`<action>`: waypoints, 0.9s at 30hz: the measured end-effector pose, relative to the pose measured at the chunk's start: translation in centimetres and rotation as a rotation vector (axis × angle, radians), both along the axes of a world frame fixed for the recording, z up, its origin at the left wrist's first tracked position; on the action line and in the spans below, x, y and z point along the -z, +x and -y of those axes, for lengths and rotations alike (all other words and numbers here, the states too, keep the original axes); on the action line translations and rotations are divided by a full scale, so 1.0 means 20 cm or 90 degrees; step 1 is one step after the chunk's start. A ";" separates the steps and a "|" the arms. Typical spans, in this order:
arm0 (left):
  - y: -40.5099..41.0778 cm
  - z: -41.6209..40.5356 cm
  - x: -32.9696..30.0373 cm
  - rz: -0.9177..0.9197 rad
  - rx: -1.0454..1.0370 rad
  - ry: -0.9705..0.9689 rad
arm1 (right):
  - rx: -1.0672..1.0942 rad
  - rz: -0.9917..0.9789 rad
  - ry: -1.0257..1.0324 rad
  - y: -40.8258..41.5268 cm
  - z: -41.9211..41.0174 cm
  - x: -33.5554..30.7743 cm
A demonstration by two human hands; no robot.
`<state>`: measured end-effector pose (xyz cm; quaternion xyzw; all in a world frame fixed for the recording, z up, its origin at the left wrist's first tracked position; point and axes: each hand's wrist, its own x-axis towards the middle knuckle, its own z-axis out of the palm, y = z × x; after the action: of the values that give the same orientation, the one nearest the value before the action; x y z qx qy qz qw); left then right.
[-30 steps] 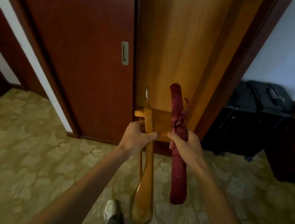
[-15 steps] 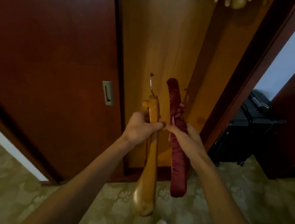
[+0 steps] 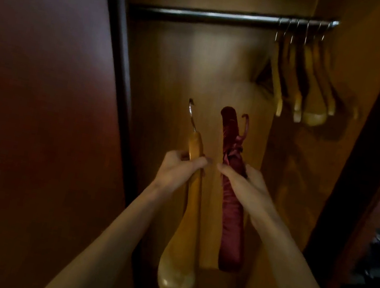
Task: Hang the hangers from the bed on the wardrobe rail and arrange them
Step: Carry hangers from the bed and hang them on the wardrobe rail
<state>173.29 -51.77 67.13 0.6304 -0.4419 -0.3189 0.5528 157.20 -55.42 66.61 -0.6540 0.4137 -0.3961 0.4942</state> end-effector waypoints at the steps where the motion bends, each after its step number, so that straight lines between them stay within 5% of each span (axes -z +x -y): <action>1: 0.02 0.10 -0.07 -0.007 -0.006 -0.019 | -0.008 0.006 -0.015 0.02 0.09 -0.07; 17: 0.19 1.18 -0.91 0.130 0.027 -0.090 | 0.041 0.053 -0.015 0.25 1.07 -1.04; 27: 0.09 1.55 -1.15 0.115 0.094 -0.122 | 0.095 -0.003 -0.024 0.17 1.35 -1.26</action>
<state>175.13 -82.78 90.17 0.5667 -0.5631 -0.2570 0.5438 160.70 -82.49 91.90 -0.6316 0.4549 -0.4379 0.4499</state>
